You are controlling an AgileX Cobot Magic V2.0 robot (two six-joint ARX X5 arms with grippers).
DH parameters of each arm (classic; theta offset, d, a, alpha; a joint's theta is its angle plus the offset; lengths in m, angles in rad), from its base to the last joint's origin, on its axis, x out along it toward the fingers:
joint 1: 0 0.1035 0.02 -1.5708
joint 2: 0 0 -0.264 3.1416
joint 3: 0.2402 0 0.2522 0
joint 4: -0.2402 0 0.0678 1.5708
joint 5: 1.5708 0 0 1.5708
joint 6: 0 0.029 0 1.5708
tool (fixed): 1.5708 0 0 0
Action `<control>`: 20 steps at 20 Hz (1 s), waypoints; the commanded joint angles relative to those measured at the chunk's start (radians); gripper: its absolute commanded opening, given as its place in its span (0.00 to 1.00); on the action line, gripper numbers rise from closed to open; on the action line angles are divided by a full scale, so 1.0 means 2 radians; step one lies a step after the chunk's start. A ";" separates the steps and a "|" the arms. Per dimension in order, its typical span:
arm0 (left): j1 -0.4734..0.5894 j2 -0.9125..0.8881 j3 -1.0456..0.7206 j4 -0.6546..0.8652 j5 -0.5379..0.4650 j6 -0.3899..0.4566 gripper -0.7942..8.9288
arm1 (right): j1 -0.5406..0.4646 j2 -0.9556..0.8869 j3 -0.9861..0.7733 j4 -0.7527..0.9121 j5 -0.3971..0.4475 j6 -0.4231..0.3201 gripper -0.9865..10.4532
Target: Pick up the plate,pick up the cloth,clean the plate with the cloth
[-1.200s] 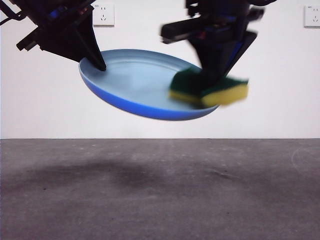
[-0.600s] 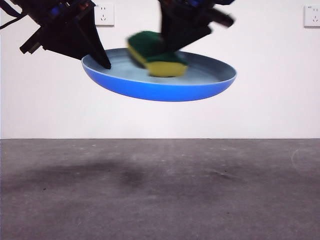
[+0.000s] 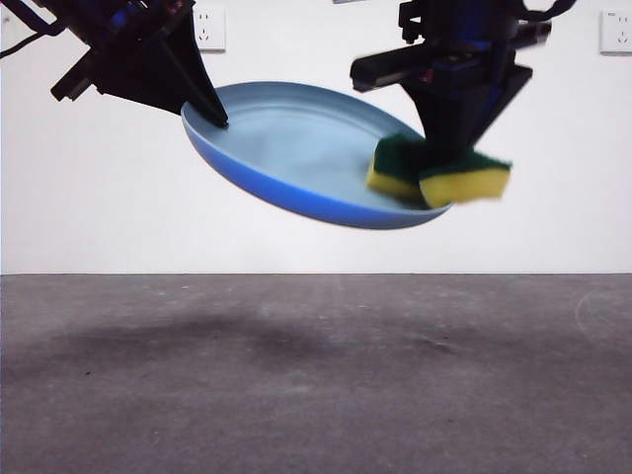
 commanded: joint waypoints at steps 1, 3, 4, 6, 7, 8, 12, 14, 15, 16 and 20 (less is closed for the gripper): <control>-0.004 -0.003 -0.001 -0.005 0.019 0.000 0.07 | -0.006 0.007 -0.004 0.077 0.003 -0.004 0.07; -0.004 -0.003 -0.001 -0.005 0.018 0.009 0.07 | -0.006 0.007 -0.004 0.132 -0.042 -0.004 0.07; -0.004 -0.003 -0.001 -0.005 0.014 0.011 0.07 | -0.006 0.005 -0.004 0.150 -0.068 -0.004 0.07; -0.004 -0.003 -0.001 -0.006 -0.003 0.028 0.07 | -0.006 0.002 -0.004 0.179 -0.127 -0.003 0.07; -0.004 -0.002 -0.001 -0.008 -0.016 0.037 0.07 | -0.005 -0.002 -0.004 0.187 -0.153 -0.003 0.07; -0.004 -0.002 -0.001 -0.010 -0.039 0.047 0.07 | -0.004 -0.008 -0.004 0.190 -0.173 -0.002 0.07; -0.001 0.006 -0.001 -0.012 -0.121 0.080 0.07 | 0.004 -0.038 -0.004 0.173 -0.175 -0.001 0.07; 0.010 0.022 -0.001 -0.011 -0.136 0.091 0.07 | 0.004 -0.066 -0.004 0.149 -0.175 -0.001 0.07; 0.018 0.033 -0.001 -0.010 -0.138 0.094 0.07 | 0.004 -0.081 -0.004 0.135 -0.175 -0.001 0.07; 0.027 0.050 -0.001 -0.008 -0.139 0.101 0.07 | 0.004 -0.101 -0.004 0.116 -0.174 -0.001 0.07; 0.047 0.129 -0.001 0.016 -0.140 0.103 0.07 | 0.003 -0.179 -0.004 0.061 -0.174 -0.001 0.07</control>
